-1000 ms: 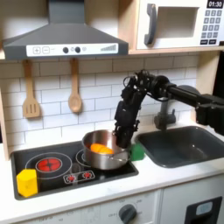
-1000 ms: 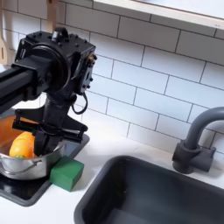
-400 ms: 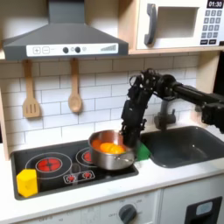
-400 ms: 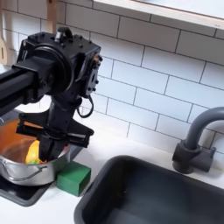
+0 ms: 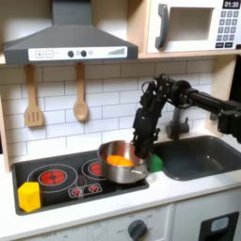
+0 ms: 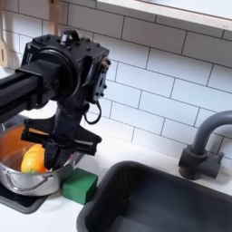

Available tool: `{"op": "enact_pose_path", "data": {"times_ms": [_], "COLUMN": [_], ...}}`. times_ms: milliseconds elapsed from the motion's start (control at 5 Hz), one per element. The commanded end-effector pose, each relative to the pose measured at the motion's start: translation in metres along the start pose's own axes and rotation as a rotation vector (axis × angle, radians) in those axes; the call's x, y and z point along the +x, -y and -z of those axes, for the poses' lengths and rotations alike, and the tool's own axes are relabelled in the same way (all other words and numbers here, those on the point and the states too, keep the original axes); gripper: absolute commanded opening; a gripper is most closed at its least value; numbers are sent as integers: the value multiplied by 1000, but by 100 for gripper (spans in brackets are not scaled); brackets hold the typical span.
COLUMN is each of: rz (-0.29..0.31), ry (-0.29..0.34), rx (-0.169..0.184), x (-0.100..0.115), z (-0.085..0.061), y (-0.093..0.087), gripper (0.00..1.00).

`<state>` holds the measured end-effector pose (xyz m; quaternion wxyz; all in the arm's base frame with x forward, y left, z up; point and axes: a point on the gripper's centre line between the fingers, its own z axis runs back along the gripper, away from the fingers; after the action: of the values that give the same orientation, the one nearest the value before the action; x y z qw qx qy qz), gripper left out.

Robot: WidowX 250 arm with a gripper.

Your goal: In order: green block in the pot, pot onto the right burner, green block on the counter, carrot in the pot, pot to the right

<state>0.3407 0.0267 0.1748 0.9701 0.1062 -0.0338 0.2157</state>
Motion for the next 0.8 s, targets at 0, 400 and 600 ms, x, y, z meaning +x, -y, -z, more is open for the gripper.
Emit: {"op": "enact_pose_path", "data": {"times_ms": [0, 400, 600], "rz": [17, -4, -13], "ry": [-2, 10, 27], "rx": [-2, 14, 7], "x": [-4, 5, 9], "z": [0, 1, -7], "y": [6, -1, -1], "gripper": [0, 100, 100]}}
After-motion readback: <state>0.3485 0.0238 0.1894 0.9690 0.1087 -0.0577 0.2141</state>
